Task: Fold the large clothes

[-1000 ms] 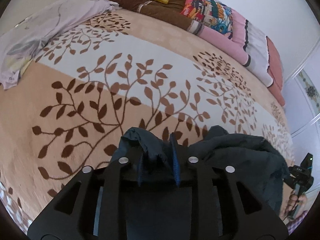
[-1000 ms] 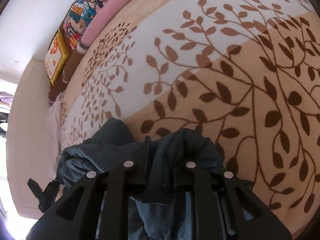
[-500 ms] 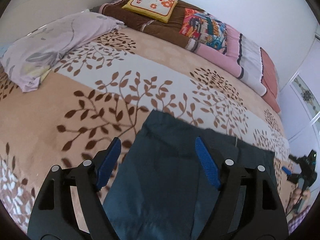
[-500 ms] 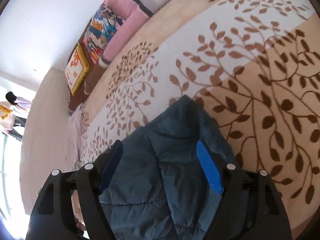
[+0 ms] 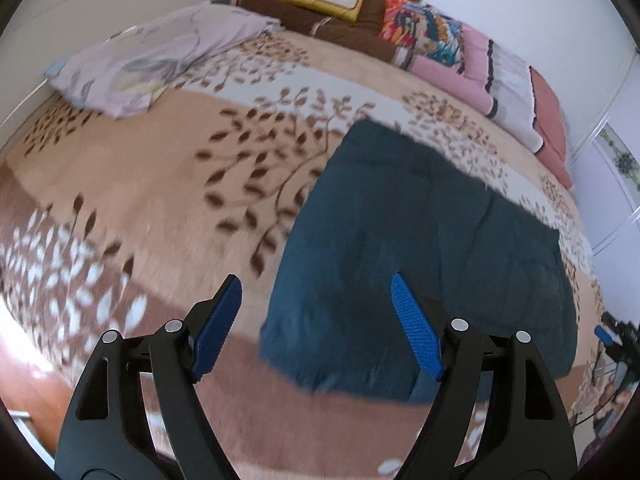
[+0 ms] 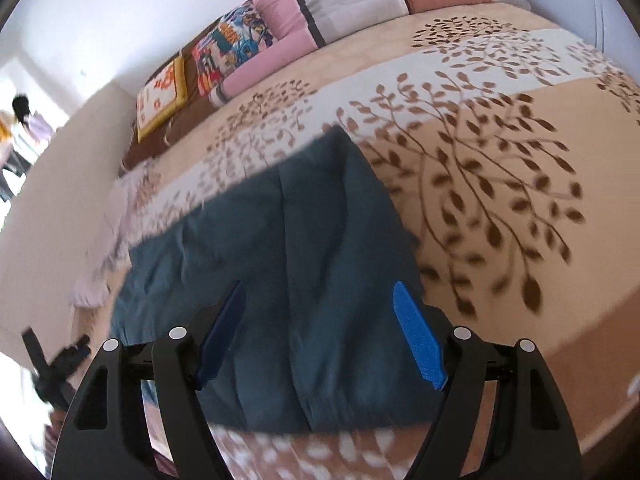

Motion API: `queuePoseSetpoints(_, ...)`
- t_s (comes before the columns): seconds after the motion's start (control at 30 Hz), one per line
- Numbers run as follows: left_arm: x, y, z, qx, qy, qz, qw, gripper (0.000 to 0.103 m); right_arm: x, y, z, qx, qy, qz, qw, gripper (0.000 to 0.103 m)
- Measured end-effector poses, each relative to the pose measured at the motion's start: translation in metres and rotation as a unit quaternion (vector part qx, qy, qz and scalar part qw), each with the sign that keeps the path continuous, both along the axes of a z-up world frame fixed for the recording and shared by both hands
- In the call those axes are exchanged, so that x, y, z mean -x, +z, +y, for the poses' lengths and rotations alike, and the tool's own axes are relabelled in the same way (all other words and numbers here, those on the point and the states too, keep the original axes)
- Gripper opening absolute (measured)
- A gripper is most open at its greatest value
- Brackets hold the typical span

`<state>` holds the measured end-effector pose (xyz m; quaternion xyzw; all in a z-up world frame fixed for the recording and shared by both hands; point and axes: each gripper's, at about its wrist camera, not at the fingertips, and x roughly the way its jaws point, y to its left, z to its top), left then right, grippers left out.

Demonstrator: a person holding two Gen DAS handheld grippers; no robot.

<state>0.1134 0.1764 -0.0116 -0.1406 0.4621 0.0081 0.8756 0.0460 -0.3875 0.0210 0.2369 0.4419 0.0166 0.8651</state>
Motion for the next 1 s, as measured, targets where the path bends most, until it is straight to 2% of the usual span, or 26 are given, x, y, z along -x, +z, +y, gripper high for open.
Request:
queuePoseSetpoints(0.13,0.029,-0.014,0.002,0.017,0.006,0.02,0.9996,0.076,0.047,-0.009,0.015,0.035,-0.002,0.005,0.999,0.075)
queuePoseSetpoints(0.23,0.043,-0.026,0.001,0.034,0.011,0.033,0.9988,0.077,0.076,-0.022,0.019,0.034,-0.006,0.015,0.999,0.075)
queuePoseSetpoints(0.37,0.05,-0.047,0.002,0.087,0.035,0.052,0.9942,0.078,0.1,-0.049,0.013,-0.015,-0.012,0.038,0.999,0.075)
queuePoseSetpoints(0.43,0.048,-0.059,0.002,0.121,0.051,0.067,0.9891,0.079,0.106,-0.064,0.009,-0.051,-0.019,0.052,0.997,0.075)
queuePoseSetpoints(0.5,0.045,-0.067,-0.001,0.137,0.059,0.076,0.9859,0.08,0.11,-0.074,0.01,-0.087,-0.024,0.058,0.994,0.075)
queuePoseSetpoints(0.53,0.043,-0.07,-0.004,0.135,0.063,0.078,0.9858,0.08,0.11,-0.078,0.01,-0.099,-0.028,0.06,0.993,0.075)
queuePoseSetpoints(0.73,0.032,-0.071,-0.021,0.098,0.058,0.074,0.9907,0.08,0.102,-0.075,0.019,-0.097,-0.025,0.048,0.994,0.075)
queuePoseSetpoints(1.0,0.013,-0.068,-0.025,0.101,0.053,0.068,0.9912,0.082,0.084,-0.085,0.021,-0.119,-0.031,0.056,0.991,0.075)
